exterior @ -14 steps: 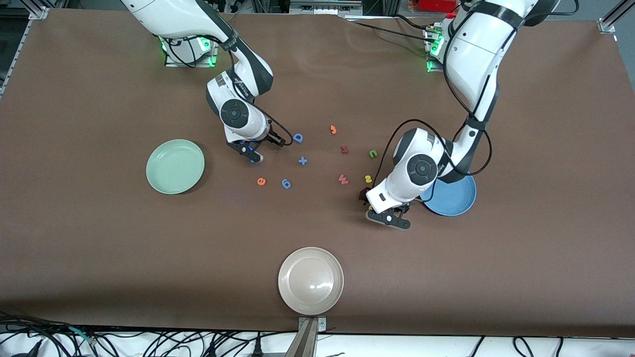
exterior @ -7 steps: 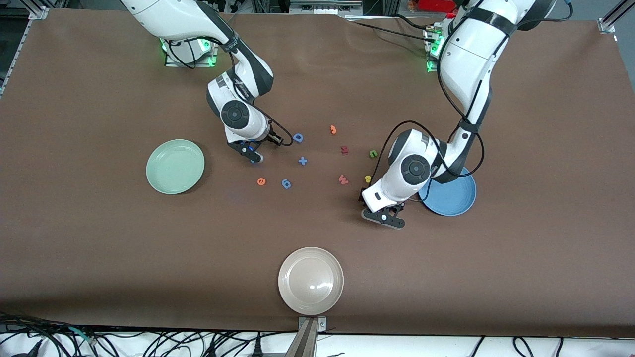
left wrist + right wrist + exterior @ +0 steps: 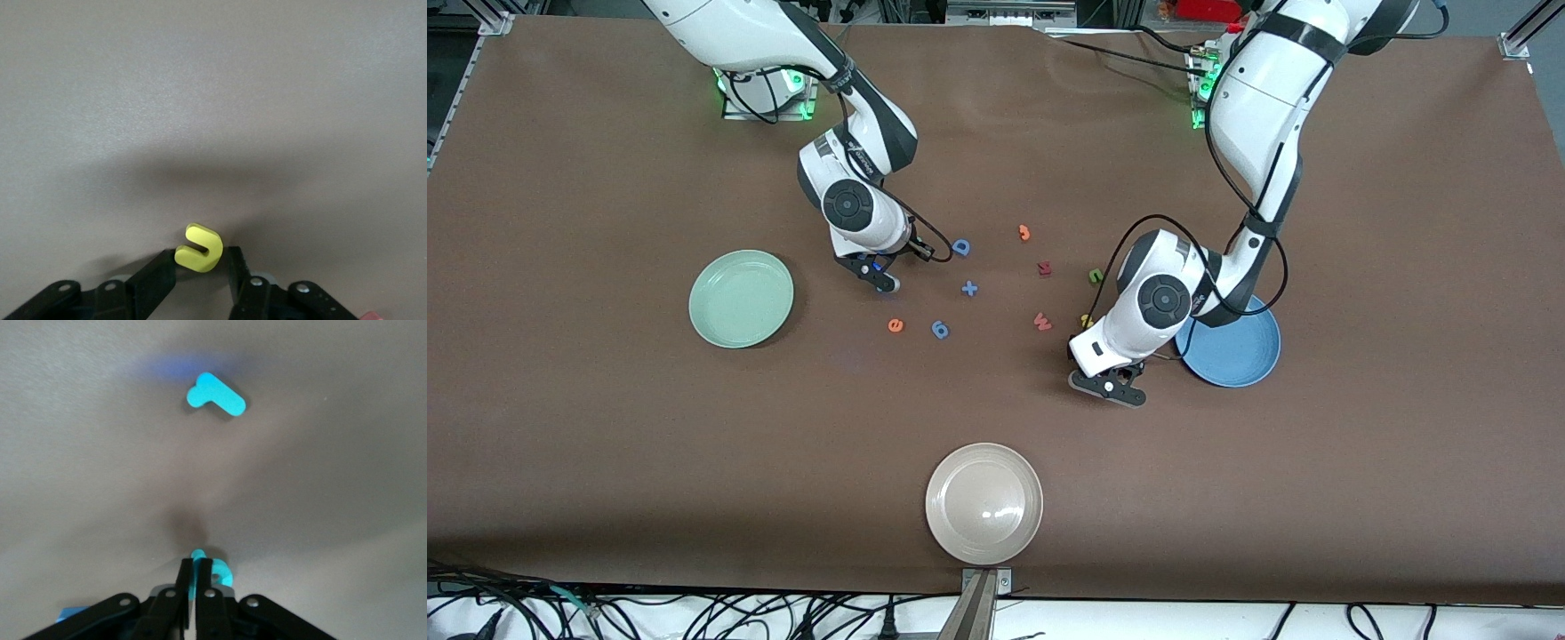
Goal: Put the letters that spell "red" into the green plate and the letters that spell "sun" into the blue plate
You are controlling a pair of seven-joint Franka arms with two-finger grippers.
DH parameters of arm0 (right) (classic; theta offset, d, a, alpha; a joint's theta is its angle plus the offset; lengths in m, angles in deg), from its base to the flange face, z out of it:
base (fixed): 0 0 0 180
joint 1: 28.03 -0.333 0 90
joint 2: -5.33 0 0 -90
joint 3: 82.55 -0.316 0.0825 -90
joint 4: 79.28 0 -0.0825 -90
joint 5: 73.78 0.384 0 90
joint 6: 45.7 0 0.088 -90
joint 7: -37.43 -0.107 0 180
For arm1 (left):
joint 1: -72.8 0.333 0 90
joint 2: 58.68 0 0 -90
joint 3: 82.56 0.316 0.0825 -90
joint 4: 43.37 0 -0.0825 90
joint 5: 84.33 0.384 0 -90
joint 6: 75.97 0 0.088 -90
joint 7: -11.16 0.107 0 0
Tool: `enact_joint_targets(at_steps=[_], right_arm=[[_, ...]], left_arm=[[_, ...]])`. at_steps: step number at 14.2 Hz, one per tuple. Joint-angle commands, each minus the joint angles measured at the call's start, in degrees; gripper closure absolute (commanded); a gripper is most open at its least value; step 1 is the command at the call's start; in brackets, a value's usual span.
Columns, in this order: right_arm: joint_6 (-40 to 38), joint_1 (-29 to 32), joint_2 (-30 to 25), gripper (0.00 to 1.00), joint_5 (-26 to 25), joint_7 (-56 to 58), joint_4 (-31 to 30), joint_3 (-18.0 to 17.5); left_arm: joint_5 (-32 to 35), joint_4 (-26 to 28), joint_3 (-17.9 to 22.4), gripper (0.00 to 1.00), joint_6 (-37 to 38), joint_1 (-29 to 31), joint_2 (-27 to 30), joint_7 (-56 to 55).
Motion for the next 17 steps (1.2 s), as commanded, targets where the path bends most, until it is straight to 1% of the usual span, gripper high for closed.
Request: enact_joint_targets(at_steps=[1, 3, 4, 5, 6, 7, 8, 9, 11, 12, 17], right_arm=[[0.2, -0.3, 0.6, 1.0, 0.7, -0.3, 0.7, -0.1], [-0.1, -0.3, 0.1, 1.0, 0.7, -0.4, 1.0, -0.1], [-0.2, -0.3, 0.2, 1.0, 0.7, -0.4, 1.1, -0.1], [-0.2, -0.3, 0.4, 1.0, 0.7, -0.5, 1.1, -0.1], [-0.1, -0.3, 0.5, 1.0, 0.7, -0.5, 1.1, -0.1], [-0.2, -0.3, 0.5, 1.0, 0.7, -0.5, 1.1, -0.1], [-0.2, -0.3, 0.3, 1.0, 0.7, -0.5, 1.1, -0.1], [-0.2, -0.3, 0.3, 1.0, 0.7, -0.5, 1.1, -0.1], [-0.3, -0.3, 0.3, 0.57, 0.7, -0.3, 1.1, -0.1], [-0.3, -0.3, 0.3, 0.54, 0.7, -0.3, 1.1, -0.1], [-0.3, -0.4, 0.7, 0.54, 0.3, -0.2, 0.5, 0.0]], left_arm=[[0.3, 0.1, 0.8, 0.61, -0.2, -0.6, -0.9, 0.5], [0.3, 0.1, 0.8, 0.62, 0.1, -0.5, -0.7, 0.5], [0.4, 0.1, 0.8, 0.69, 0.2, -0.5, -0.5, 0.5], [0.3, 0.0, 0.8, 0.73, 0.3, -0.4, -0.3, 0.5], [0.3, 0.0, 0.9, 0.74, 0.4, -0.4, -0.1, 0.5], [0.3, 0.0, 0.9, 0.8, 0.5, -0.2, 0.0, 0.5], [0.4, 0.0, 0.9, 0.83, 0.6, -0.3, 0.1, 0.5], [0.4, 0.0, 0.9, 0.84, 0.7, -0.3, 0.1, 0.5], [0.4, -0.2, 0.9, 0.84, 1.4, -0.3, 0.4, 0.5], [0.4, -0.5, 1.1, 0.85, 3.4, -0.2, 1.2, 0.5], [0.4, -1.0, 1.6, 0.85, 11.2, 1.1, 6.0, 0.4]])
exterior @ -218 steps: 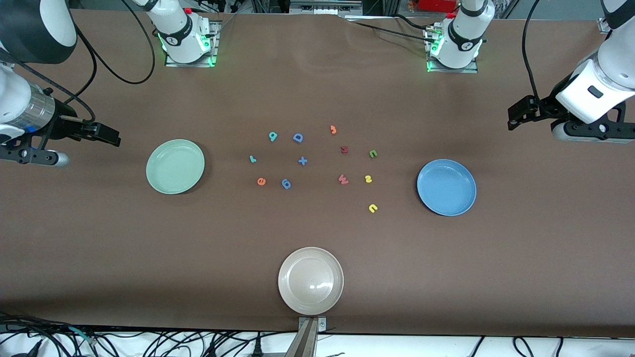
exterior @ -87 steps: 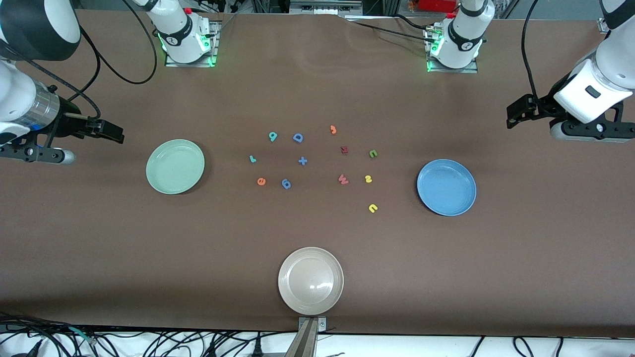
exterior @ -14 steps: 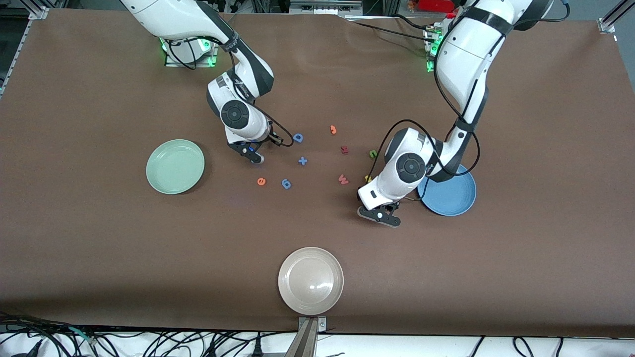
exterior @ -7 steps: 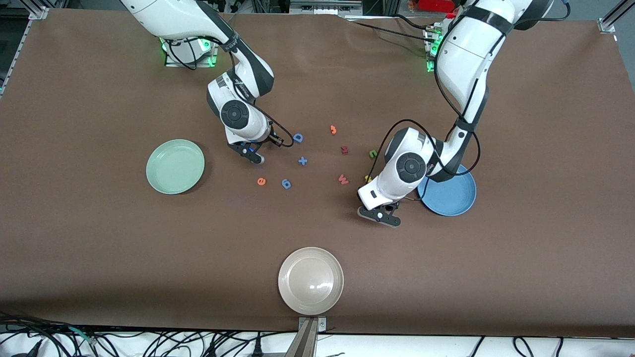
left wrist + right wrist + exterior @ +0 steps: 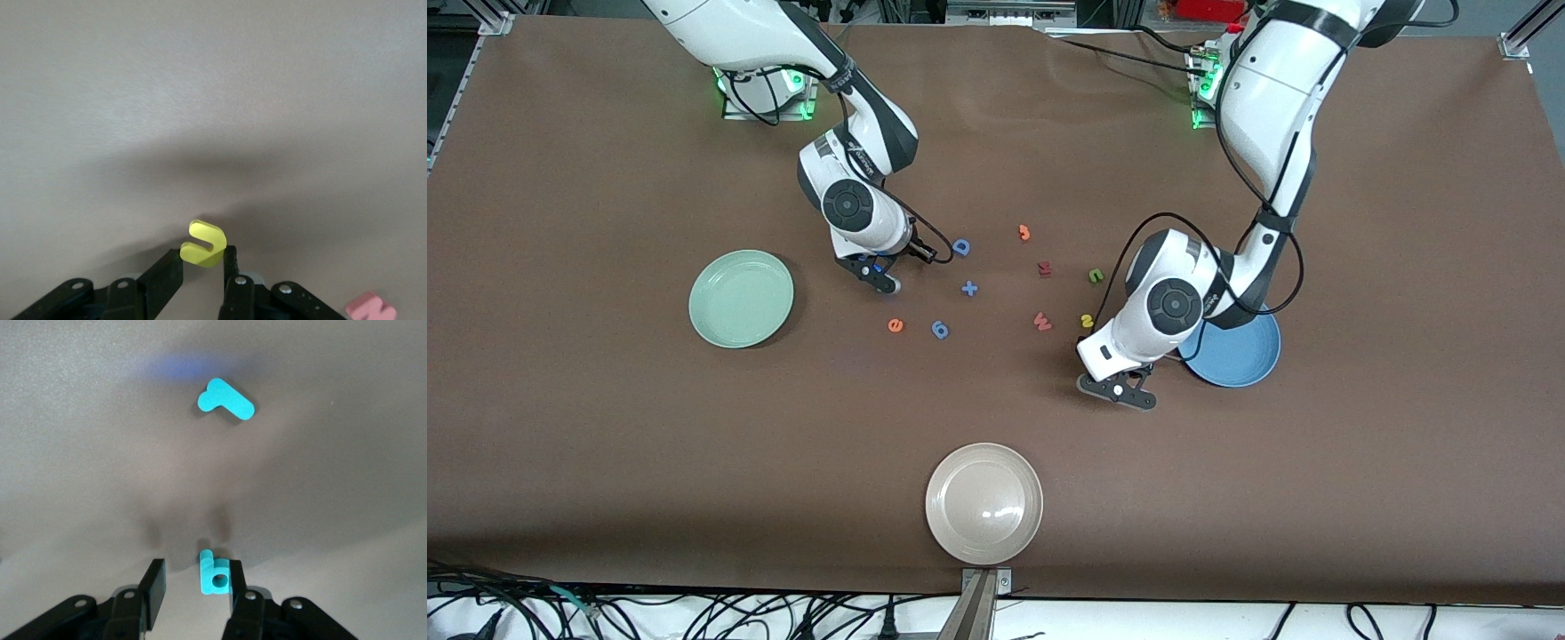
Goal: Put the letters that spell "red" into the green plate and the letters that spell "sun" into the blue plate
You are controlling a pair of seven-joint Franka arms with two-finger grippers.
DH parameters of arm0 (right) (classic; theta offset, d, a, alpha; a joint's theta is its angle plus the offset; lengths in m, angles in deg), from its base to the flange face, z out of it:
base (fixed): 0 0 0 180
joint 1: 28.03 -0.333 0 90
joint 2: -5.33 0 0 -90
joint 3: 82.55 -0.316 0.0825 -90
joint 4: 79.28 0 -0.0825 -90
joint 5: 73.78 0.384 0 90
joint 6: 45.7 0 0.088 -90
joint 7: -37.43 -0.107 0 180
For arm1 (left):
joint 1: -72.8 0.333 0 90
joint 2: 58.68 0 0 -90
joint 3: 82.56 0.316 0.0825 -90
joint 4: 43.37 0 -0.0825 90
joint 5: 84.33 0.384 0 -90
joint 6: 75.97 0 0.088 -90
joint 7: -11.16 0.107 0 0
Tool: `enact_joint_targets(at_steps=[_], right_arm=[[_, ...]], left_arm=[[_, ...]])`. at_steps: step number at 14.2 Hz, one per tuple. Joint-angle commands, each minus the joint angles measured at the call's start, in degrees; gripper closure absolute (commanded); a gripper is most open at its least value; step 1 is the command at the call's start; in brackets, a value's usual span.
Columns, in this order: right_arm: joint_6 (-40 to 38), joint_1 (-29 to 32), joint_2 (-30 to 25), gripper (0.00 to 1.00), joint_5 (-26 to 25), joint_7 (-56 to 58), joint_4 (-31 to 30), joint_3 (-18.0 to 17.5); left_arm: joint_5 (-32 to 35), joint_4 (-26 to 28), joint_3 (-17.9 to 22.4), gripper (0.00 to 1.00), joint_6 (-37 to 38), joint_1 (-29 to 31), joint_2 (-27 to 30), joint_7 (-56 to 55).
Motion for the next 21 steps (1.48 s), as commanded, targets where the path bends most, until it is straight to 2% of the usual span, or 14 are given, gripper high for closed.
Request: enact_joint_targets(at_steps=[1, 2, 5, 6, 8, 9, 13, 14, 15, 16, 18, 21], right_arm=[[-0.2, -0.4, 0.7, 0.54, 0.2, -0.3, -0.3, 0.0], [-0.1, -0.4, 1.0, 0.54, 0.1, -0.2, -0.6, 0.0], [0.0, -0.4, 1.7, 0.55, 0.0, -0.3, -0.6, 0.0], [0.0, -0.4, 1.7, 0.63, 0.0, -0.2, -0.5, 0.0], [0.0, -0.4, 1.7, 0.93, 0.0, -0.2, -0.5, -0.1], [0.0, -0.4, 1.7, 1.0, 0.0, -0.2, -0.5, 0.0], [-1.9, 0.0, -1.0, 1.0, 0.1, -0.2, -0.1, 0.3], [-5.7, 0.2, -3.1, 1.0, 0.1, 0.5, 0.5, 1.2], [-10.3, 0.2, -5.6, 1.0, 0.1, 1.6, 1.3, 2.9], [-14.8, 0.2, -7.4, 1.0, 0.1, 3.2, 2.5, 4.2], [-22.1, 0.2, -10.4, 1.0, 0.1, 9.1, 4.2, 8.3], [-27.8, 0.2, -13.2, 1.0, 0.6, 24.4, 4.4, 17.0]], left_arm=[[0.4, 0.8, 1.4, 0.85, 6.9, 0.6, 5.3, 0.4], [1.1, 0.9, 2.9, 0.85, 10.1, 0.9, 7.1, 0.6], [4.8, 3.5, 3.2, 0.84, 16.6, 4.8, 10.0, 1.1], [5.4, 4.9, 2.8, 0.84, 16.6, 6.5, 10.8, 1.5], [6.8, 7.6, 3.0, 0.84, 16.6, 7.1, 11.5, 2.4], [8.2, 8.7, 2.8, 0.84, 16.2, 8.9, 11.5, 2.9], [8.3, 12.0, 2.7, 0.8, 14.6, 10.2, 10.8, 4.4], [8.4, 12.2, 2.7, 0.64, 14.0, 10.2, 10.5, 4.4], [8.3, 12.5, 2.8, 0.35, 14.0, 10.2, 10.3, 4.4], [8.4, 12.4, 2.8, 0.0, 14.0, 10.2, 10.2, 4.4], [8.4, 11.7, 2.7, 0.0, 14.7, 9.3, 10.5, 3.7], [7.6, 11.3, -0.4, 0.0, 14.7, 8.1, 11.0, 1.0]])
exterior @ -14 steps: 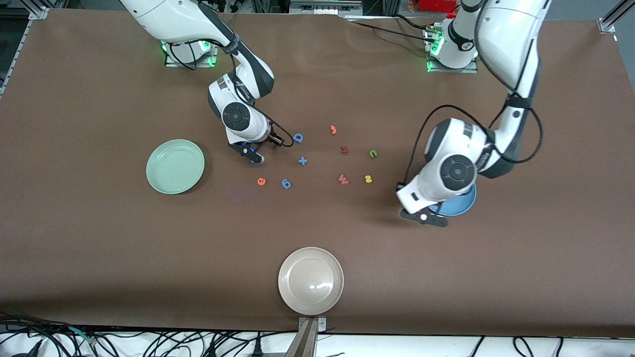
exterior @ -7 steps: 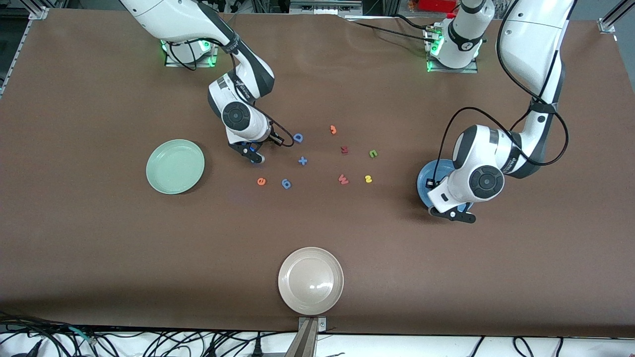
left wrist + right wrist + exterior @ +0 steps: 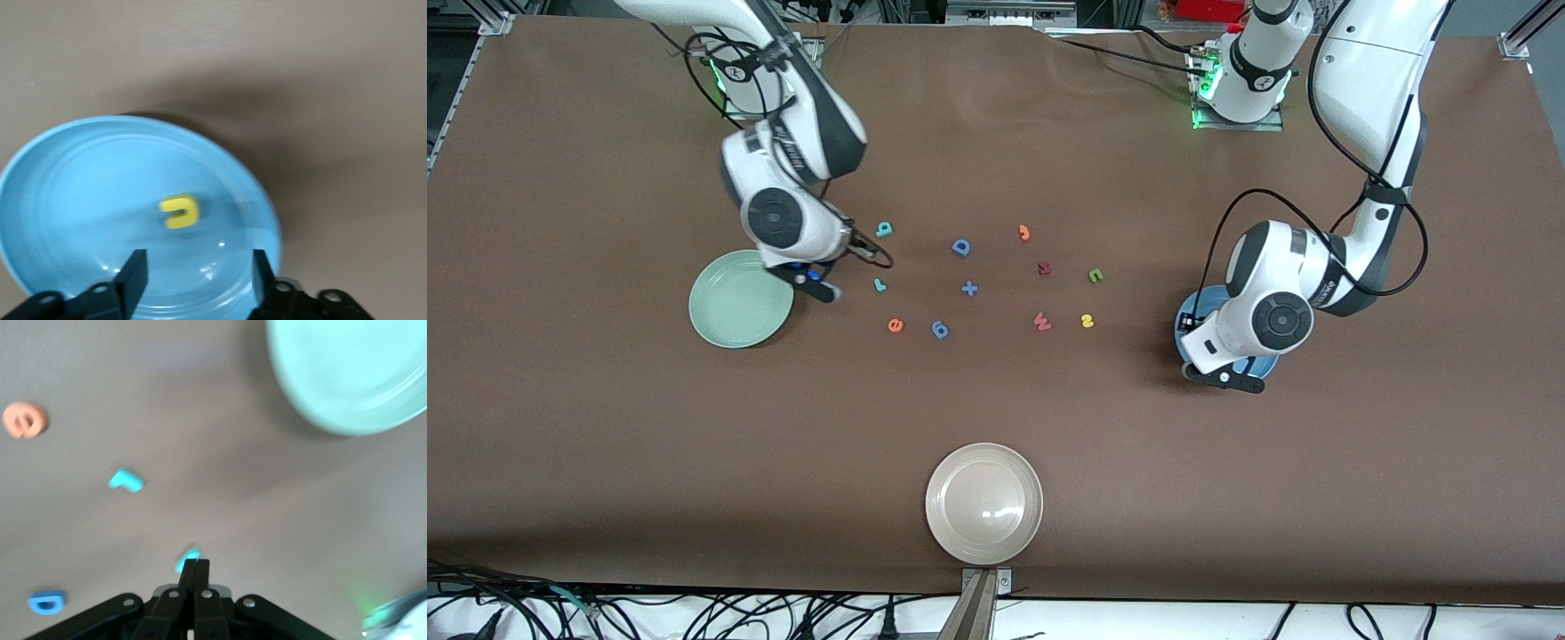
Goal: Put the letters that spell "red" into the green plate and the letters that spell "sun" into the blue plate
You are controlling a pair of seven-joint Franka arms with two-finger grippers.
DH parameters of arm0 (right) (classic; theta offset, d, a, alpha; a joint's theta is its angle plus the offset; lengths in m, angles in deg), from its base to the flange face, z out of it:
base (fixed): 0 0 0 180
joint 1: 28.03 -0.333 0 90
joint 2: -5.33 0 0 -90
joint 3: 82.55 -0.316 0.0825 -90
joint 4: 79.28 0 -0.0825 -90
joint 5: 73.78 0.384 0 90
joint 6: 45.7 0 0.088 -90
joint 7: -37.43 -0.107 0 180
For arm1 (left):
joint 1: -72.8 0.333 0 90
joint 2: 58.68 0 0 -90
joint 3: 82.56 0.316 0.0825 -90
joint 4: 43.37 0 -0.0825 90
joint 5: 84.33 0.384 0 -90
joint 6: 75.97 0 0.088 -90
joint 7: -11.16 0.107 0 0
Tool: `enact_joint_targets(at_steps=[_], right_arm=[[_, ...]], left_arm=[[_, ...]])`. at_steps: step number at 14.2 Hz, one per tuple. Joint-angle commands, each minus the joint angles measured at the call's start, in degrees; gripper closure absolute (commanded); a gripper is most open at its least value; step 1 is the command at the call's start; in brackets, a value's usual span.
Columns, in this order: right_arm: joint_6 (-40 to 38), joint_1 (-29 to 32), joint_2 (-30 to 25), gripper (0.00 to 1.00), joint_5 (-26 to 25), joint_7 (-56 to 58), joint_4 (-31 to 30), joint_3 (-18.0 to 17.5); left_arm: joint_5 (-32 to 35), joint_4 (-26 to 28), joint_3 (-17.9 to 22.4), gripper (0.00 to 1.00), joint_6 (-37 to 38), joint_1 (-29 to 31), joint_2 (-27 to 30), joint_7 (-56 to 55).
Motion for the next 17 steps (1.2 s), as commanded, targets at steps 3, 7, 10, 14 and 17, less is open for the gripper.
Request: enact_joint_targets(at_steps=[3, 7, 10, 14, 17], right_arm=[[-4.2, -0.1, -2.1, 1.0, 0.8, 22.2, -1.2, 12.2], [-1.3, 0.0, -0.5, 1.0, 0.8, 33.1, -3.5, 18.4], [5.8, 0.1, 2.0, 1.0, 0.7, 40.4, -6.4, 21.7], [16.9, 0.1, 3.2, 1.0, 0.6, 43.9, -11.5, 21.9], [16.8, 0.0, 2.8, 0.76, 0.5, 45.0, -11.5, 21.9]], left_arm=[[1.5, -2.3, -6.7, 0.0, -0.5, -3.8, 0.2, -15.1], [1.5, -7.4, -6.7, 0.0, -1.8, -7.8, -5.0, -23.1], [1.5, -7.4, -6.6, 0.0, -6.6, -10.0, -7.0, -30.6], [1.6, -6.5, -6.4, 0.0, -12.0, -11.0, -8.7, -35.1], [2.0, -5.2, -6.4, 0.01, -11.4, -10.9, -8.7, -36.5]])
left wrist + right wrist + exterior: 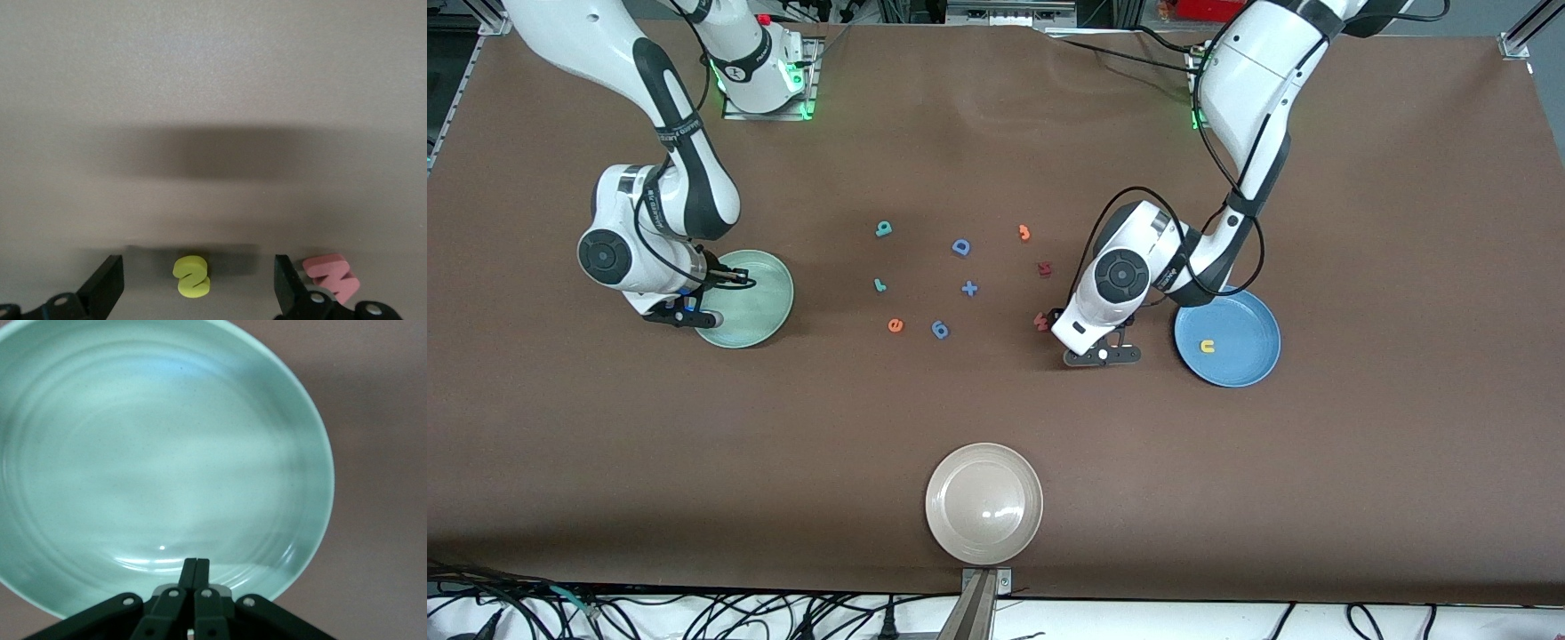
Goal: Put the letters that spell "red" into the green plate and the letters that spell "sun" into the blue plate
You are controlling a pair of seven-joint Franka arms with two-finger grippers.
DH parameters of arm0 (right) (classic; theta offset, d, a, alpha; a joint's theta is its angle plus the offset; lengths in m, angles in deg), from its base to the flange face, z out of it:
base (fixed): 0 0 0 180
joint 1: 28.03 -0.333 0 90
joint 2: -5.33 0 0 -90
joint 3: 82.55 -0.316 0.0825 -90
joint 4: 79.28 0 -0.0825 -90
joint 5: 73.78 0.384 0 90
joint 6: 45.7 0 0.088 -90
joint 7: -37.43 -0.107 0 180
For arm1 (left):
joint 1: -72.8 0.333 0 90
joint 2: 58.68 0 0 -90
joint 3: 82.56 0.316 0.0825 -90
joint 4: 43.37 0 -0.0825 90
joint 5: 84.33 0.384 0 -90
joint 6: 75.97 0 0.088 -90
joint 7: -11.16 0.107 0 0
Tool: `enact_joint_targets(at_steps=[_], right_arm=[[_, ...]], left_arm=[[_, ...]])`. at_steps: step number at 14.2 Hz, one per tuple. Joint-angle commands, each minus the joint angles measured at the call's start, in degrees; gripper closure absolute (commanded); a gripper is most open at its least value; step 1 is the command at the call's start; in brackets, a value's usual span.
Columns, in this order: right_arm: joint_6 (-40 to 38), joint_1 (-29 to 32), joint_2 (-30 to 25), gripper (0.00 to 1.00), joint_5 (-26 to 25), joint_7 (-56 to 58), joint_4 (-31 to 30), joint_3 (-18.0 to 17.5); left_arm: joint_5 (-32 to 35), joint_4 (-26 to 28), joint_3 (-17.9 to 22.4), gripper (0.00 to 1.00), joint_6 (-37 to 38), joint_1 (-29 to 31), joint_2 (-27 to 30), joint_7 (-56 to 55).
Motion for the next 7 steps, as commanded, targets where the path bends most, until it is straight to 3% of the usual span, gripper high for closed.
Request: enact_joint_targets(at_steps=[1, 2, 4, 5, 7], right_arm=[[0.3, -0.4, -2.2, 0.5, 0.4, 1.6, -0.7, 0.2], [0.3, -0.5, -3.3, 0.29, 0.3, 1.6, -0.5, 0.0], [-0.6, -0.9, -6.0, 0.07, 0.3, 1.5, 0.2, -1.1], [-2.8, -0.9, -6.7, 0.05, 0.3, 1.0, 2.0, -2.6], [-10.3, -0.9, -7.1, 0.03, 0.3, -1.3, 7.2, -4.6]], left_arm=[[1.9, 0.6, 0.3, 0.01, 0.6, -0.6, -0.1, -2.4], [1.9, 0.8, 0.4, 0.01, 0.6, -0.6, -0.1, -2.6], [1.9, 1.1, 0.3, 0.07, 0.6, -0.6, -0.1, -2.7], [1.9, 1.3, 0.3, 0.12, 0.6, -0.5, -0.1, -2.7], [1.9, 1.4, 0.3, 0.3, 0.6, -0.6, -0.1, -2.7]])
